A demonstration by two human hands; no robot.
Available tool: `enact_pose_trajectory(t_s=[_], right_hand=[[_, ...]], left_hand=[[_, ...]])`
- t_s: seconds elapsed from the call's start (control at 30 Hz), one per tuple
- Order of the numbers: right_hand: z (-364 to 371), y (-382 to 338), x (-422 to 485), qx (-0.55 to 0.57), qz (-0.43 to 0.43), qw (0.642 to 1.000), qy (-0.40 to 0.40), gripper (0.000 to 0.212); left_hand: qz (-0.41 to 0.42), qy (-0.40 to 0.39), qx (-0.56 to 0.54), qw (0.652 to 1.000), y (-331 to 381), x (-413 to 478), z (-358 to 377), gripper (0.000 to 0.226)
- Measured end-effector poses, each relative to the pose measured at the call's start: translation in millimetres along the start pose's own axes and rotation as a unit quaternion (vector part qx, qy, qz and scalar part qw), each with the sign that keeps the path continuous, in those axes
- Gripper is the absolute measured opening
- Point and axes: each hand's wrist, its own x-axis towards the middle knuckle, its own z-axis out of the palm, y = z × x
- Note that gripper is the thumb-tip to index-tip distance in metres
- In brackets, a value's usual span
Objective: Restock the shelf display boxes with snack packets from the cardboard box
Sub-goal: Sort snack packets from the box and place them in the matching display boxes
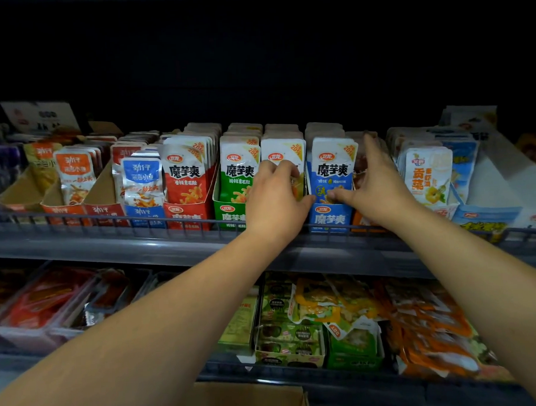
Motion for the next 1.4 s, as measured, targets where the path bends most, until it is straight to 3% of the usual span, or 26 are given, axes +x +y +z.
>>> enact_pose_trajectory(t_s=[0.07, 0.2, 0.27, 0.37, 0.5, 0.6, 0.73, 0.9, 1.13, 1.27, 1.4], right_hand=[[-3, 0, -10, 0.017, 0.009, 1.0, 0.013, 0.097], [-10, -9, -43, -0.022, -0.02, 0.999, 0.039, 0.055], [-9, -17, -64, -0.02, -0.056, 0.998, 0.017, 0.034], [6, -27, -98, -0.006, -0.103, 0.994, -0.044, 0.022], [53, -36, -141, -0.002, -0.115, 0.982, -0.148, 0.025], [101, -39, -175, -0.01, -0.112, 0.969, -0.22, 0.028], [176, -31, -229, -0.052, -0.093, 0.938, -0.329, 0.029], [257, -5, -293, -0.066, -0.02, 0.895, -0.441, 0.037], [334, 24, -356, -0.023, 0.112, 0.848, -0.517, 0.029], [375, 29, -377, 0.035, 0.206, 0.833, -0.511, 0.024], [407, 23, -390, 0.052, 0.242, 0.833, -0.495, 0.029]], left_hand=[[0.003, -0.002, -0.01, 1.0, 0, -2, -3, 0.047], [0.01, 0.004, -0.05, 0.999, -4, -9, -18, 0.04], [0.013, 0.008, -0.052, 0.999, -10, -16, -32, 0.036], [0.008, 0.007, -0.025, 1.0, -29, -34, -57, 0.034], [-0.017, -0.004, 0.026, 0.999, -79, -78, -88, 0.025], [-0.07, -0.032, 0.098, 0.992, -128, -126, -102, 0.032], [-0.153, -0.129, 0.175, 0.964, -198, -202, -102, 0.046], [-0.227, -0.24, 0.21, 0.92, -266, -282, -84, 0.032], [-0.302, -0.227, 0.182, 0.908, -322, -332, -69, 0.046], [-0.351, -0.219, 0.076, 0.907, -339, -353, -68, 0.054], [-0.378, -0.211, 0.024, 0.901, -336, -365, -68, 0.063]])
